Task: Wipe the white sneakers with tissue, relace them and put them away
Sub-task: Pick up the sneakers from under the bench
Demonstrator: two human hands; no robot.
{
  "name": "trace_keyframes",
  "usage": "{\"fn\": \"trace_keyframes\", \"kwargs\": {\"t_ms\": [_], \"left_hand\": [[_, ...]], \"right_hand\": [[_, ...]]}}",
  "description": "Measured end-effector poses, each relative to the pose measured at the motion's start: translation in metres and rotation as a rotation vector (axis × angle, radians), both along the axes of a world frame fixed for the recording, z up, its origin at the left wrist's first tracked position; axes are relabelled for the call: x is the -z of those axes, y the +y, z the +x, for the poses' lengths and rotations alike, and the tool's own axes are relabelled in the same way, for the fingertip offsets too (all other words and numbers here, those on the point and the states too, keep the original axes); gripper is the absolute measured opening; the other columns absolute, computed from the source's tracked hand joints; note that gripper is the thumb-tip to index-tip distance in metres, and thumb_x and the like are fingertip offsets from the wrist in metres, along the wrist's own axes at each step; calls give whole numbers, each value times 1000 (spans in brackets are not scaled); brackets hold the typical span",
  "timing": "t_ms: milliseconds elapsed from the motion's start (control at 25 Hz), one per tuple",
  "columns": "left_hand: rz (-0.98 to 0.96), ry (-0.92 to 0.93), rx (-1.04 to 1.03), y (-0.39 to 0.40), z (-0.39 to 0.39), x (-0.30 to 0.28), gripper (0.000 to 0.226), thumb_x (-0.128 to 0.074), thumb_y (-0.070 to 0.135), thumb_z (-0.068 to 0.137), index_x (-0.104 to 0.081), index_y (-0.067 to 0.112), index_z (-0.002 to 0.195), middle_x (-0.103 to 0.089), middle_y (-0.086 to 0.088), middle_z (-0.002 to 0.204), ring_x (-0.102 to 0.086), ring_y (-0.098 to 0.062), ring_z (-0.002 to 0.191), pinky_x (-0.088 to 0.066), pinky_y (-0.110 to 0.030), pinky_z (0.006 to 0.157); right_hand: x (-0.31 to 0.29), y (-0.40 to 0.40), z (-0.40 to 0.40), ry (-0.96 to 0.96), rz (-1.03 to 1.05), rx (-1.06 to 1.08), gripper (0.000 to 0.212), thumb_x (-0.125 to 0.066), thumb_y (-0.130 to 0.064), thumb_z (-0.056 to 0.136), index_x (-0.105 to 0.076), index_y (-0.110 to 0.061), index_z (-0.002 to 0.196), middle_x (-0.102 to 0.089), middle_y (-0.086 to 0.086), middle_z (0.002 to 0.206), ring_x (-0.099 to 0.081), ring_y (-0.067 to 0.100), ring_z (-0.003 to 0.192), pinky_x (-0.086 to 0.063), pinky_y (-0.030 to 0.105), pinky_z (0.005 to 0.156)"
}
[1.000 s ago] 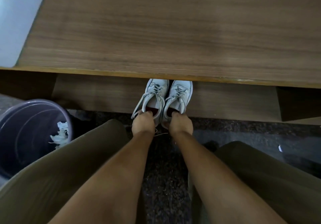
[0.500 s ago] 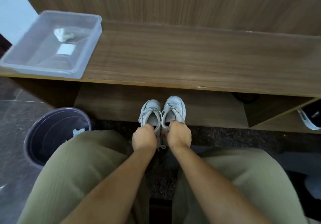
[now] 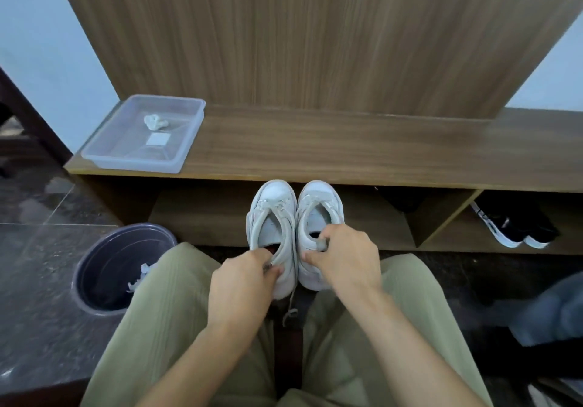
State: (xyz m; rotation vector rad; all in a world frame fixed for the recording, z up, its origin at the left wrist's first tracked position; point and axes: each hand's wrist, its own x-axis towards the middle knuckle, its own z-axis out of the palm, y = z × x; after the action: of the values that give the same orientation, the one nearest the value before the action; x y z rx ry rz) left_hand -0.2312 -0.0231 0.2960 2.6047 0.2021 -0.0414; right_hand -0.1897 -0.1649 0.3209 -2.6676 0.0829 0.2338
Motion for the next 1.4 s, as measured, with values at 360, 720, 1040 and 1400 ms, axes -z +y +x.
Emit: {"fn": "trace_keyframes", "kwargs": {"t_ms": [360, 720, 1040, 1400], "left_hand": [[54, -284, -68, 8, 113, -1, 22, -57, 30, 89, -57, 13, 75, -56, 0, 69, -51, -17, 59, -28, -24, 47], [55, -295, -159, 21, 257, 35, 13, -68, 24, 82, -63, 14, 74, -59, 2, 65, -56, -20, 55, -38, -27, 46], [41, -216, -132, 26, 278, 36, 16, -62, 29, 87, -62, 14, 79, -61, 1, 74, -58, -19, 62, -37, -26, 53], [102, -144, -43, 27, 279, 34, 17, -51, 33, 91, -54, 17, 84, -60, 1, 80, -60, -18, 72, -48, -30, 60]], "right_hand": [[8, 10, 100, -282, 156, 34, 26, -67, -38, 81, -48, -22, 76, -59, -1, 83, -50, 16, 68, -30, 25, 61], [44, 21, 251, -288, 146, -36, 28, -66, -40, 82, -59, -14, 89, -59, -1, 87, -57, 19, 76, -29, 27, 62], [46, 28, 264, -251, 132, -4, 25, -68, -40, 81, -58, -17, 87, -50, -8, 79, -44, 11, 65, -24, 17, 50], [43, 25, 267, -126, 93, -35, 25, -68, -42, 80, -58, -20, 85, -61, 0, 86, -60, 22, 79, -39, 28, 66]]}}
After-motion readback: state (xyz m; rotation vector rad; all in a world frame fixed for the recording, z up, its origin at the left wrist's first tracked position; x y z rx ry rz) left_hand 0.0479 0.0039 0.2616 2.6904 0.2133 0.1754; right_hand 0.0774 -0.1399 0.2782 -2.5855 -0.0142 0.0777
